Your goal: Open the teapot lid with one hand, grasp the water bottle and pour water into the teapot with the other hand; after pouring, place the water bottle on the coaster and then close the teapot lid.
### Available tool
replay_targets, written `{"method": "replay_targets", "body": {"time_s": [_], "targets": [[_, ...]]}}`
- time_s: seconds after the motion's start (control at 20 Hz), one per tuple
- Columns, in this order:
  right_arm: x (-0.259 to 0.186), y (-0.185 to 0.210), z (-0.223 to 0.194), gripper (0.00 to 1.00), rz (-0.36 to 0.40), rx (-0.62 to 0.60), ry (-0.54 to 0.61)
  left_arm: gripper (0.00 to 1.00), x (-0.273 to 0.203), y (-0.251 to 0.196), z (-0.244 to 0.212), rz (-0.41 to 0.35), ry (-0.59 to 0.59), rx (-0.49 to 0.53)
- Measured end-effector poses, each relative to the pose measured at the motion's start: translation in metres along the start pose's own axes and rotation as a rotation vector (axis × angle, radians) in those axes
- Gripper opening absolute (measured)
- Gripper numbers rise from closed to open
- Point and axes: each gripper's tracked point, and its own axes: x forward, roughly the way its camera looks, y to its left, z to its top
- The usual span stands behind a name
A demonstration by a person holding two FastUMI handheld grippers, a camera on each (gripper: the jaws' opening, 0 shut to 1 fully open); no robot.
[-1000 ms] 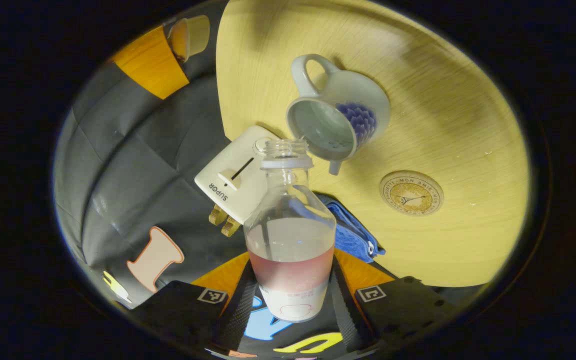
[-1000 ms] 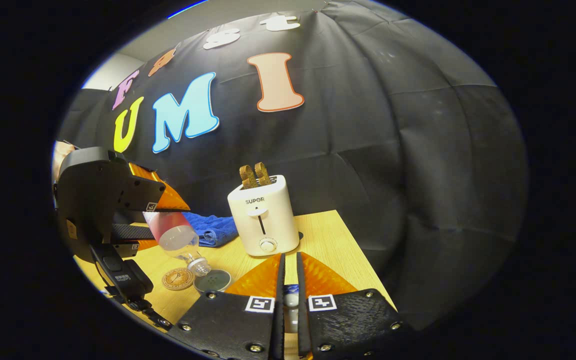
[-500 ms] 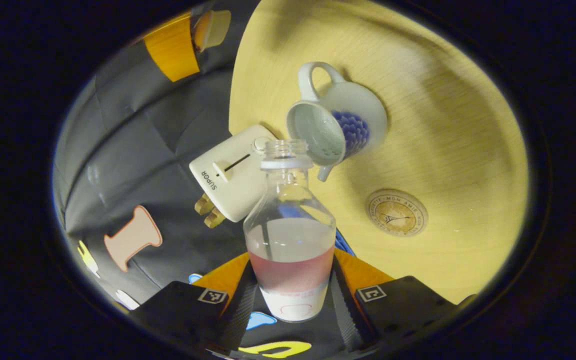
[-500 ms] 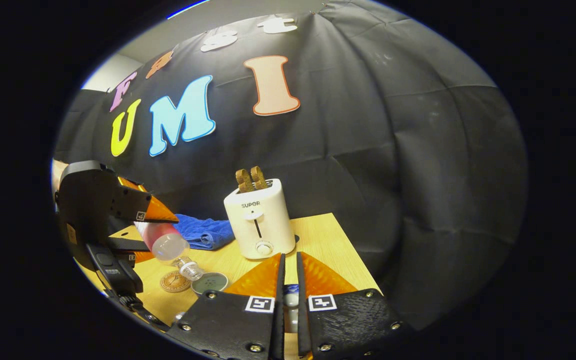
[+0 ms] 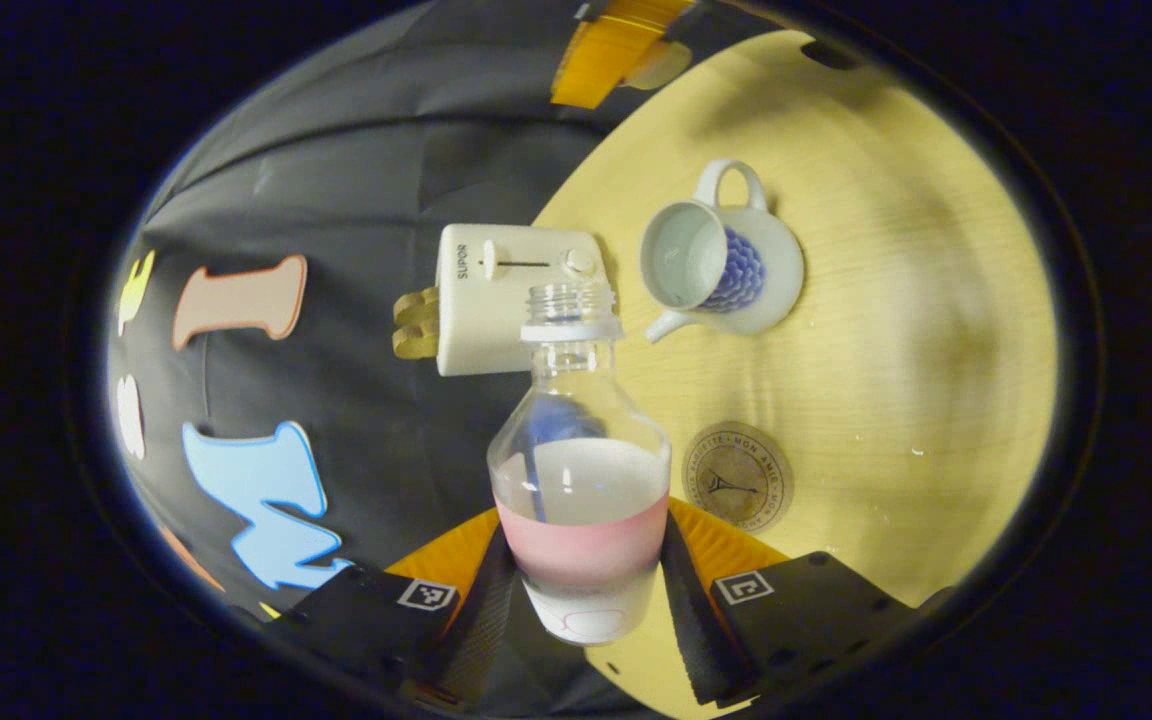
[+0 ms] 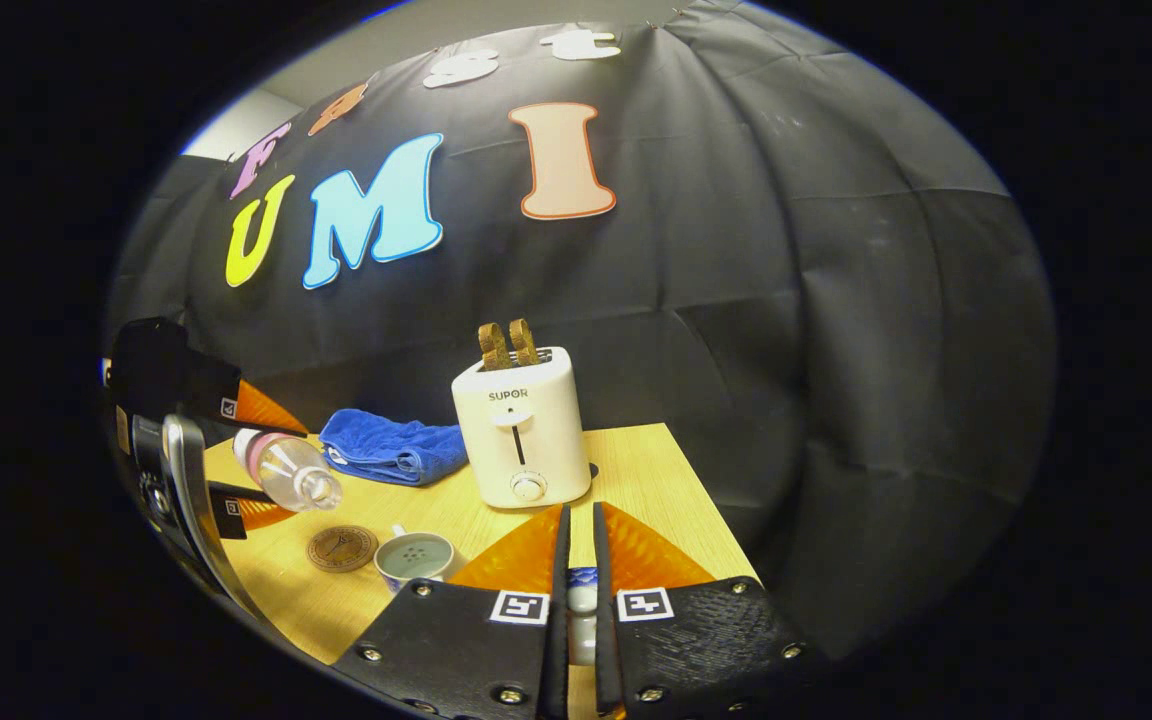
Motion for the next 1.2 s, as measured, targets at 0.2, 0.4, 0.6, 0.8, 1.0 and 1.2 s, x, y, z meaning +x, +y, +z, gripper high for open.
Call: {"method": "replay_targets", "body": {"time_s": [0.2, 0.4, 0.6, 0.8, 1.0, 1.2], "targets": [[0.000, 0.002, 0.000, 0.11, 0.003, -0.005, -0.002, 0.85, 0.015, -0.021, 0.002, 0.027, -0.074, -0.291], [-0.001, 0.003, 0.000, 0.11, -0.003, -0.024, -0.002, 0.85, 0.032, -0.040, 0.012, 0.057, -0.147, -0.630], [-0.002, 0.005, 0.002, 0.11, -0.004, -0.037, -0.008, 0.85, 0.040, -0.046, 0.033, 0.095, -0.228, -0.912], [-0.001, 0.007, 0.001, 0.11, -0.004, -0.041, -0.007, 0.85, 0.040, -0.045, 0.045, 0.089, -0.285, -1.101], [-0.002, 0.007, 0.002, 0.15, -0.001, -0.028, -0.013, 0.85, 0.044, -0.038, 0.052, 0.136, -0.341, -1.248], [-0.001, 0.011, 0.000, 0.11, 0.012, -0.019, -0.009, 0.84, 0.052, -0.045, 0.051, 0.122, -0.338, -1.295]]}}
